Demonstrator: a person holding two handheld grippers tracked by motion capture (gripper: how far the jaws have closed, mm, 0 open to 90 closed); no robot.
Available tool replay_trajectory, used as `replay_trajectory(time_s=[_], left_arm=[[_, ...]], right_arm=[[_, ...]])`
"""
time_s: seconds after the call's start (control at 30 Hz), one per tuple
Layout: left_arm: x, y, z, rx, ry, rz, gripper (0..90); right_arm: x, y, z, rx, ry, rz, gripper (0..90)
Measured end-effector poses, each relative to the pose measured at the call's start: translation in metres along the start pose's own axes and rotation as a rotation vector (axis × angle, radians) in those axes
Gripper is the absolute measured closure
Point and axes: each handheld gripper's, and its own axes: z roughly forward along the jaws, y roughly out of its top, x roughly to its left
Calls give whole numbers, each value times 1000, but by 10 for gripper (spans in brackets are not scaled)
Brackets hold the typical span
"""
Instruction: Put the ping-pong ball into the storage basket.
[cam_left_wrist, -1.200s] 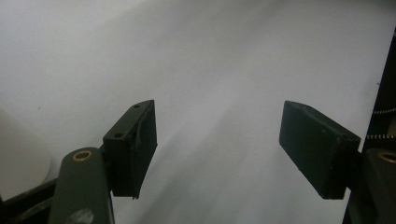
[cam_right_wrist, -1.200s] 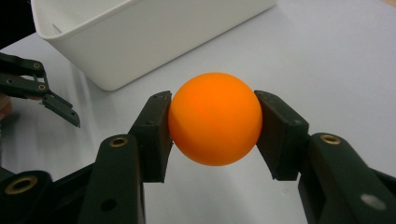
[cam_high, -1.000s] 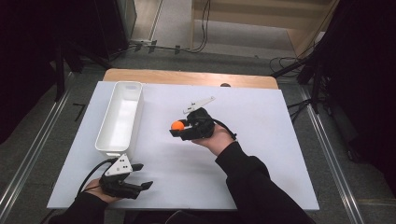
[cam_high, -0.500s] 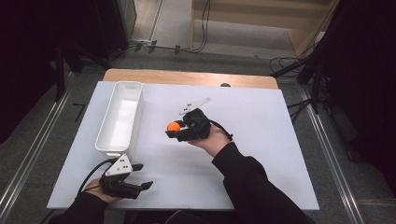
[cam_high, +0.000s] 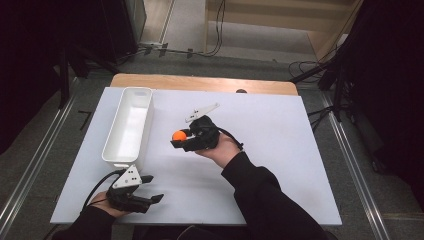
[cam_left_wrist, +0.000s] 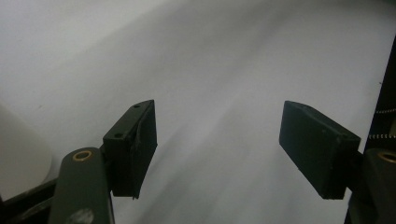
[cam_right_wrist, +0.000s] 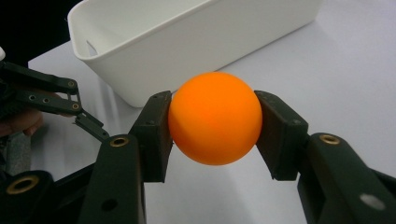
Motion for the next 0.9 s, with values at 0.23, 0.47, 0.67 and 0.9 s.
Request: replay_trajectory(time_s=[0.23,0.47,0.67,0.9], left_arm=[[0,-1,0,-2,-4,-1,280],[1,-1,0,-2,0,-1,279],[0,-1,0,-3,1,-2,279],[0,-1,0,-5,1,-4,279]], right_arm=[[3,5,6,8,11,-11,481],[0,9,14,12,29,1,481],[1,14,17,-2,38,3,481],[3,22,21,-8,40,-1,481]])
